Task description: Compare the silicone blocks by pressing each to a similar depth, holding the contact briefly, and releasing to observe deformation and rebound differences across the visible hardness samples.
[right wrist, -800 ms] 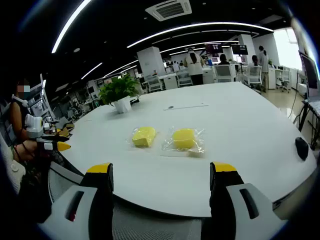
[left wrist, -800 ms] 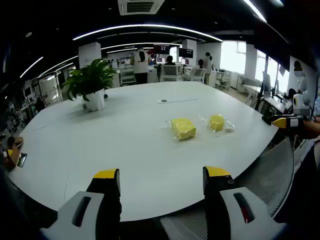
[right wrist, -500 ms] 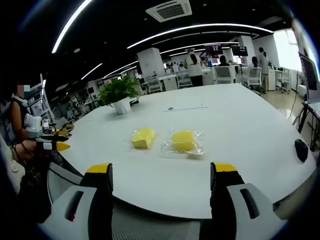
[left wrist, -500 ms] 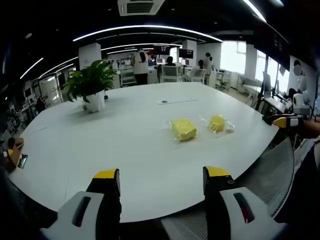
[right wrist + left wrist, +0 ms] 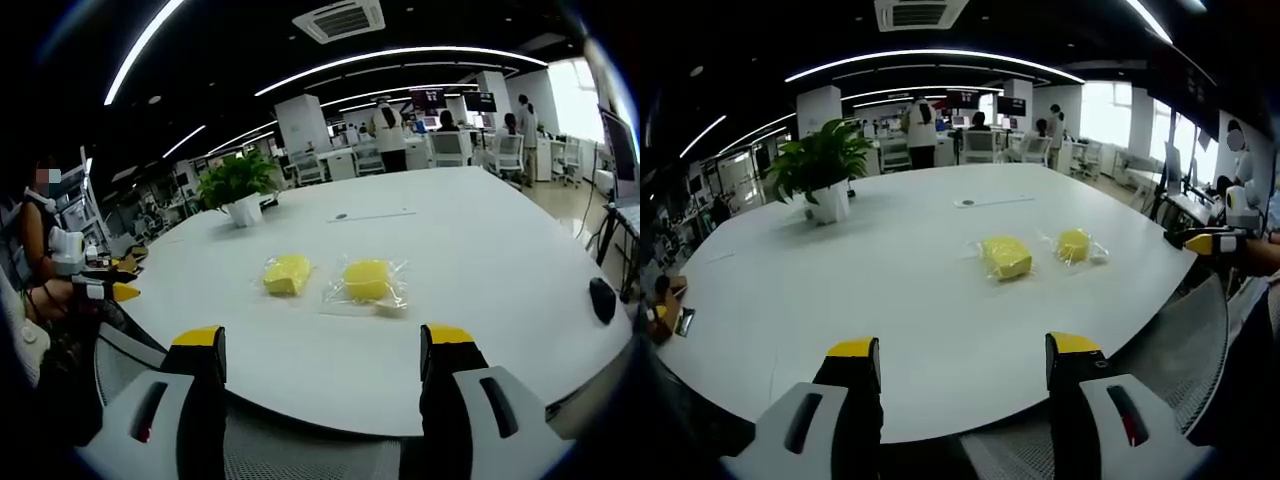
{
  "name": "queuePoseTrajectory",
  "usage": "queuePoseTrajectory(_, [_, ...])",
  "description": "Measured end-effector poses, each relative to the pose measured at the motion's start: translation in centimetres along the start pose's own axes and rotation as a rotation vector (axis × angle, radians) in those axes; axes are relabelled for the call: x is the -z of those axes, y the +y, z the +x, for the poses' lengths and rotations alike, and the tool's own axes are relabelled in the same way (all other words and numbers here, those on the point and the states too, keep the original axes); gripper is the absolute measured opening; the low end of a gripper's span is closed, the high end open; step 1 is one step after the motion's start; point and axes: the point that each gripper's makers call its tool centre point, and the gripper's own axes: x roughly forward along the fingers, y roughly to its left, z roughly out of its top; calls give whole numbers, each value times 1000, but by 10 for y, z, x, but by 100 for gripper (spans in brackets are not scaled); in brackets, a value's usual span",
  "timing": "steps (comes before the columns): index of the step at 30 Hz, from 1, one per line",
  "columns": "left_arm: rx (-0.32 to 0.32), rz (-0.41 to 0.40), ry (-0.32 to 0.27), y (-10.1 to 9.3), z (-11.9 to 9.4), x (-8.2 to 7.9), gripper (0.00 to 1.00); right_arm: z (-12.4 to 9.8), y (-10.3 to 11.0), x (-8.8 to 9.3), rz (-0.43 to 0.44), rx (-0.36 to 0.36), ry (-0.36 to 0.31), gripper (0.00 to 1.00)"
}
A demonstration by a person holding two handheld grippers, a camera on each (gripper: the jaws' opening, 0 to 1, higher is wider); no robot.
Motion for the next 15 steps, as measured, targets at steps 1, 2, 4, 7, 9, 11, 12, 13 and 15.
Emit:
queuePoseTrajectory(1, [0,-1,1,0,0,0,66,0,0,0,0,0,0,75])
queuePoseTrajectory(2, [-1,-1,1,0,0,1,66,0,0,0,1,1,-1,75])
queuePoseTrajectory(4, [-2,-2,1,0,0,1,66,0,0,0,2,1,-2,75])
queuePoseTrajectory(7, [-2,-2,-1,1,0,1,66,0,0,0,2,2,-2,75])
queuePoseTrajectory(9, [-4,-3,-3,1,0,0,66,0,0,-1,1,2,-4,76])
queuePoseTrajectory(11, [-5,-3,-3,1,0,0,66,0,0,-1,0,2,-4,75])
queuePoseTrajectory(12, [-5,-4,-3,1,0,0,66,0,0,-1,0,2,-4,75])
queuePoseTrajectory(13, [-4,-4,-4,1,0,0,66,0,0,-1,0,2,-3,75])
queuePoseTrajectory(15, [-3,-3,0,1,0,1,66,0,0,-1,-1,2,-3,75])
